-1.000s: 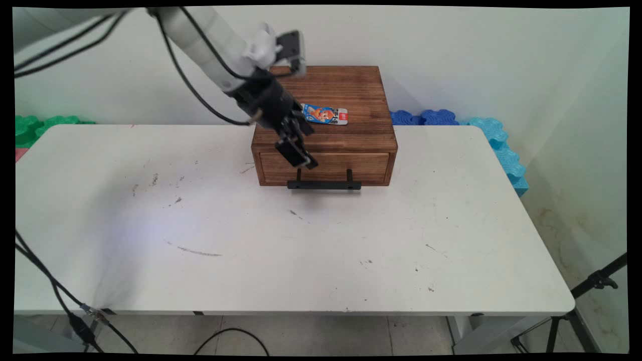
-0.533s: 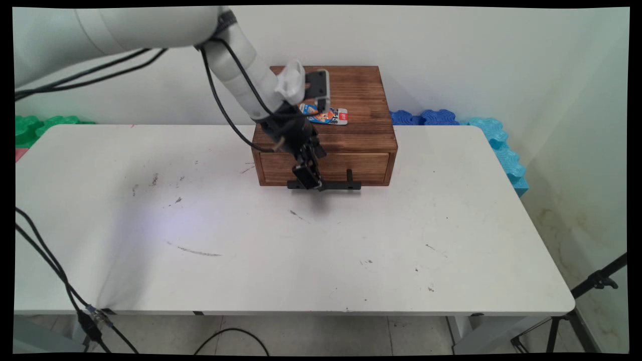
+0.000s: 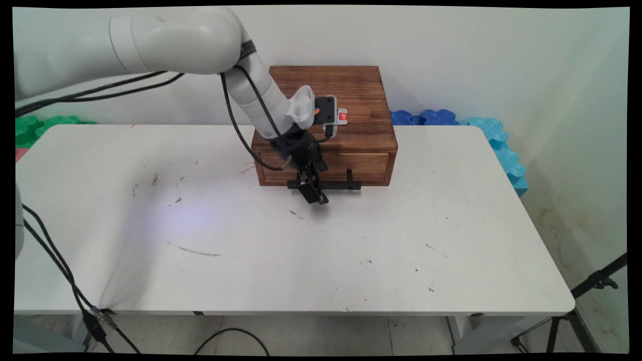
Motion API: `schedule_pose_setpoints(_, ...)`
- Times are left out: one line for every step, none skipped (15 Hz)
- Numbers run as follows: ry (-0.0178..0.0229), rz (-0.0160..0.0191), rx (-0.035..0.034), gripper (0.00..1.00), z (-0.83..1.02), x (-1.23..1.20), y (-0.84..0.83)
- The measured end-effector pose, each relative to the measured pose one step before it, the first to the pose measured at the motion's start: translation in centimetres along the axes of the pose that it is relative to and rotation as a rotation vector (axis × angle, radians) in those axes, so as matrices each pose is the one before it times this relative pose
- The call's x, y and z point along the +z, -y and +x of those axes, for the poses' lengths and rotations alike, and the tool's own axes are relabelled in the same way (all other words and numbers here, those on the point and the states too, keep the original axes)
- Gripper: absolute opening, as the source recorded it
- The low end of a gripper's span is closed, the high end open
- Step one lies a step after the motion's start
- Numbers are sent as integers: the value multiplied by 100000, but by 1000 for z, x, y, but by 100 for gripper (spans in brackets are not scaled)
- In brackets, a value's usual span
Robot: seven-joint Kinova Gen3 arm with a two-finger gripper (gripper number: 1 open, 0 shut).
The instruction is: Open the drawer
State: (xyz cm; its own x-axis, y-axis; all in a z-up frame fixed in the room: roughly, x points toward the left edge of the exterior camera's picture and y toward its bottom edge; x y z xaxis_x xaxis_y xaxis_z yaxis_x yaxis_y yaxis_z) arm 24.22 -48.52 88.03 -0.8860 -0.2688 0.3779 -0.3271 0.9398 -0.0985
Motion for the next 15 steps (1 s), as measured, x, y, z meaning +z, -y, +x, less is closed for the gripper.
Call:
schedule_pose_setpoints(312, 28, 161, 100, -64, 271, -3)
schedule_pose_setpoints(515, 36, 196, 100, -123, 454, -15)
schedule_pose_setpoints(400, 25, 108, 100, -108, 360, -14)
schedule_pose_setpoints(208, -24, 43, 100, -64, 226, -15)
schedule_pose_setpoints(303, -64, 116, 100, -92, 338, -43)
schedule_pose_setpoints(271, -78, 166, 100, -96, 371, -51)
schedule_pose_setpoints(226, -39, 68, 100, -106, 339, -42)
schedule_pose_setpoints(173, -49, 21, 100, -93, 269, -41)
schedule_pose_setpoints(162, -74, -85, 100, -103, 299, -43)
schedule_pose_setpoints(65, -11, -47, 100, -82, 266, -40)
schedule_pose_setpoints(37, 15, -40, 100, -70, 211, -32)
schedule_pose_setpoints(19, 66, -10, 100, -67, 229, -22)
schedule_pose_setpoints(7, 68, -63, 100, -65, 200, -28)
schedule_pose_setpoints(-4, 20, -123, 100, -57, 156, -30)
schedule_pose_setpoints(-44, -13, -153, 100, -57, 163, -49)
